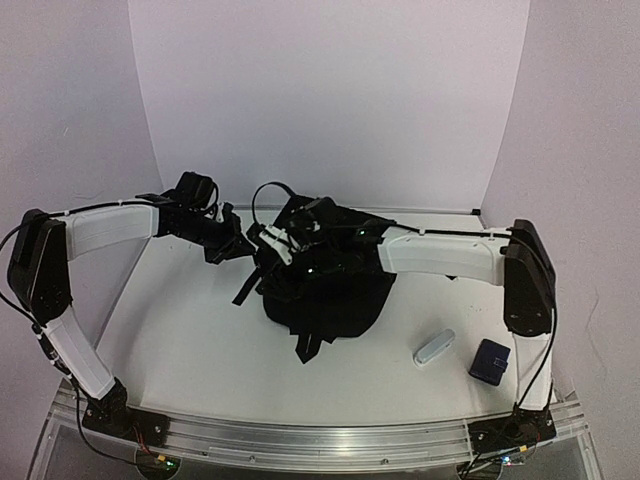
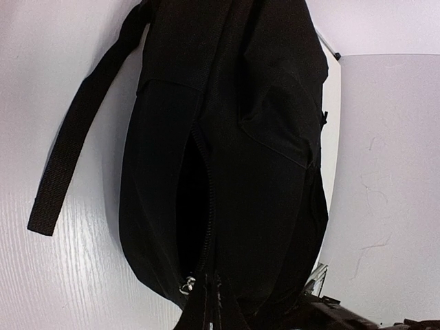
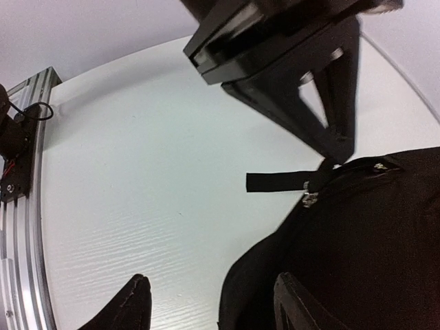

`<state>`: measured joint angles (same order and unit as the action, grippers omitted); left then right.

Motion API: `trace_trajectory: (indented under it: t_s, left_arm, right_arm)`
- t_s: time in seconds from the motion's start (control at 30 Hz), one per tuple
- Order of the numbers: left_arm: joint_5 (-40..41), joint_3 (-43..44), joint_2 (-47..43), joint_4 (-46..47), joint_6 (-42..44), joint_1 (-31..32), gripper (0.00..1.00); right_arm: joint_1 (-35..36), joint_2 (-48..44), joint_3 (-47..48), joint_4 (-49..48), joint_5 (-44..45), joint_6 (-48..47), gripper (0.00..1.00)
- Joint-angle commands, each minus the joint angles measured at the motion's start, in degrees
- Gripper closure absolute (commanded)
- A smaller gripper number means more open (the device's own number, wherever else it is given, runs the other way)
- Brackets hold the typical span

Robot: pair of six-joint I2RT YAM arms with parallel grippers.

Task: Pack the student bag
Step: Zip the student bag at the center of the board.

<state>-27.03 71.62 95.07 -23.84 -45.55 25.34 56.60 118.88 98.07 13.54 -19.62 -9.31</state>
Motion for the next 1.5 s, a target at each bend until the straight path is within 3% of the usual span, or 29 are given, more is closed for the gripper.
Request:
trace_trajectory:
  t_s: [0.0, 0.07, 0.17, 0.2, 0.4, 0.43, 0.47, 0.53, 0.6, 0.67, 0.83, 0.9, 1.03, 1.2, 1.47]
  left_arm:
    - [1.1, -0.5, -3.4, 1.9, -0.9, 0.0, 1.0]
    - [1.4, -0.5, -3.5, 1.7, -0.8, 0.0, 1.0]
    - [1.8, -0.4, -3.0, 1.6, -0.6, 0.0, 1.0]
    - [2.0, -0.3, -2.8, 1.6, -0.6, 0.0, 1.0]
    - [2.6, 1.4, -0.5, 1.5, 0.0, -0.1, 1.0]
    - [2.2, 1.6, -0.1, 1.7, 0.0, -0.2, 1.0]
    - [1.8, 1.9, 0.1, 1.8, 0.0, -0.2, 1.0]
    - [1.3, 1.9, 0.3, 1.9, 0.0, -0.2, 1.0]
    - [1.2, 1.6, 0.0, 1.9, -0.1, -0.2, 1.0]
    - [1.3, 1.3, -0.2, 1.9, -0.1, -0.2, 1.0]
    - [1.7, 1.7, -0.2, 2.0, -0.5, -0.2, 1.0]
    - [2.0, 1.9, -0.2, 2.1, -0.6, -0.2, 1.0]
    - [3.3, 2.3, 0.1, 1.9, -0.8, -0.2, 1.0]
    - [4.8, 5.1, 3.4, 1.9, 0.5, -0.5, 1.0]
    - [4.6, 14.5, 12.4, 2.2, 3.0, -2.1, 1.0]
  right_arm:
    - [1.0, 4.3, 2.4, -0.4, 5.6, 4.0, 0.5]
    - [1.0, 3.6, 1.2, -0.4, 6.3, 3.8, 0.65]
    - [1.0, 1.5, -1.8, -0.3, 5.9, 3.4, 0.94]
    - [1.0, 0.6, -2.6, -0.3, 5.6, 3.3, 0.99]
    - [1.1, -6.1, -9.8, -0.1, 2.1, 1.2, 1.0]
    - [1.1, -6.9, -9.9, -0.1, 2.5, 1.4, 0.98]
    - [1.1, -7.5, -9.8, 0.0, 3.2, 1.7, 0.89]
    - [1.1, -8.1, -9.1, 0.0, 4.7, 1.5, 0.57]
    - [1.0, -7.4, -7.4, -0.2, 6.2, 1.7, 0.38]
    - [1.1, -5.5, -5.2, -0.1, 7.5, 2.0, 0.32]
    - [1.1, 1.2, -0.9, 0.2, 11.1, 1.7, 0.31]
    - [1.1, 3.3, -0.3, 0.6, 12.0, 0.8, 0.42]
    - [1.1, 2.7, -2.0, 1.5, 10.7, -0.9, 1.0]
    - [2.2, -3.5, -9.5, 1.4, 2.0, -4.8, 1.0]
    - [4.6, -8.6, -17.1, 1.8, -4.6, -8.0, 1.0]
